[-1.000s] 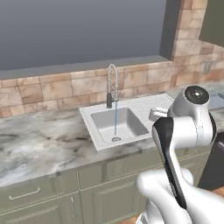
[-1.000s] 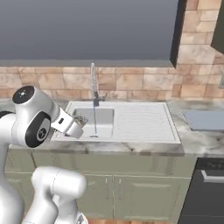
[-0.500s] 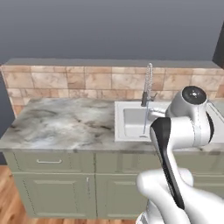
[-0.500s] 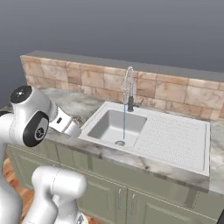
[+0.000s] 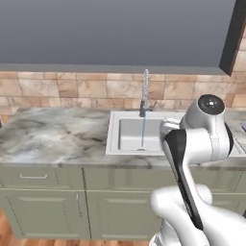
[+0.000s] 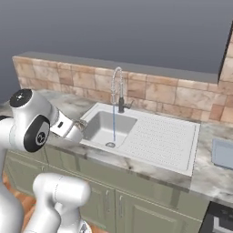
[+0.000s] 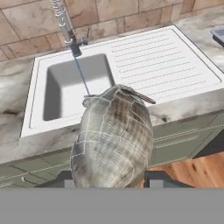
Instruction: Take the fish out of the fridge, briefly rinse it in the sink, and place it on the tray next to the sink.
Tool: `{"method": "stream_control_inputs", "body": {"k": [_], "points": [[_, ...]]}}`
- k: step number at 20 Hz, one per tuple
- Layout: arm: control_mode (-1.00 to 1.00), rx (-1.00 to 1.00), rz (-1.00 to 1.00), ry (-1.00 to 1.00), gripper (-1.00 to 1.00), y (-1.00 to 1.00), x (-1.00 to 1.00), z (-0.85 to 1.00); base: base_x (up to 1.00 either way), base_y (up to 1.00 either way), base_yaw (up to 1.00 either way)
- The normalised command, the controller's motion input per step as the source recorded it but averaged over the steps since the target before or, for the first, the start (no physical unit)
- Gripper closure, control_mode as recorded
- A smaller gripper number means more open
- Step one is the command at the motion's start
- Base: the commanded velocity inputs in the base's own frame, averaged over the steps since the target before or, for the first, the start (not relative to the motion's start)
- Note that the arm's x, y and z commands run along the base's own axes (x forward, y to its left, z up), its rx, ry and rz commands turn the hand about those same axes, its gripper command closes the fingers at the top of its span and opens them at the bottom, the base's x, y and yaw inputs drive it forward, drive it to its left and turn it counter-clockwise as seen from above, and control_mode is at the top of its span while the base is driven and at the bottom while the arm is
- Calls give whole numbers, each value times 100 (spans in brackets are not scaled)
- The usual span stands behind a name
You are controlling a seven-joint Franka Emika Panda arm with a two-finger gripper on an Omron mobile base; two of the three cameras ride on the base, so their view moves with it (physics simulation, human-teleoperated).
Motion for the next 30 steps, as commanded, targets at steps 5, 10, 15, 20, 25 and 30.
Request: {"method": "stream_control_inputs", "body": {"k": [5, 10, 15, 20, 25, 30], "points": [[100, 0, 0, 0, 100, 0, 0, 0, 21, -47, -5], [100, 0, 0, 0, 100, 0, 0, 0, 43, -7, 0], [100, 0, 0, 0, 100, 0, 0, 0, 39, -10, 0], [-100, 15, 12, 0, 100, -59, 37, -2, 14, -19, 0], [-100, 23, 30, 22, 100, -60, 97, -7, 0, 0, 0], [-100, 16, 40, 31, 100, -10, 92, -27, 0, 0, 0]]}}
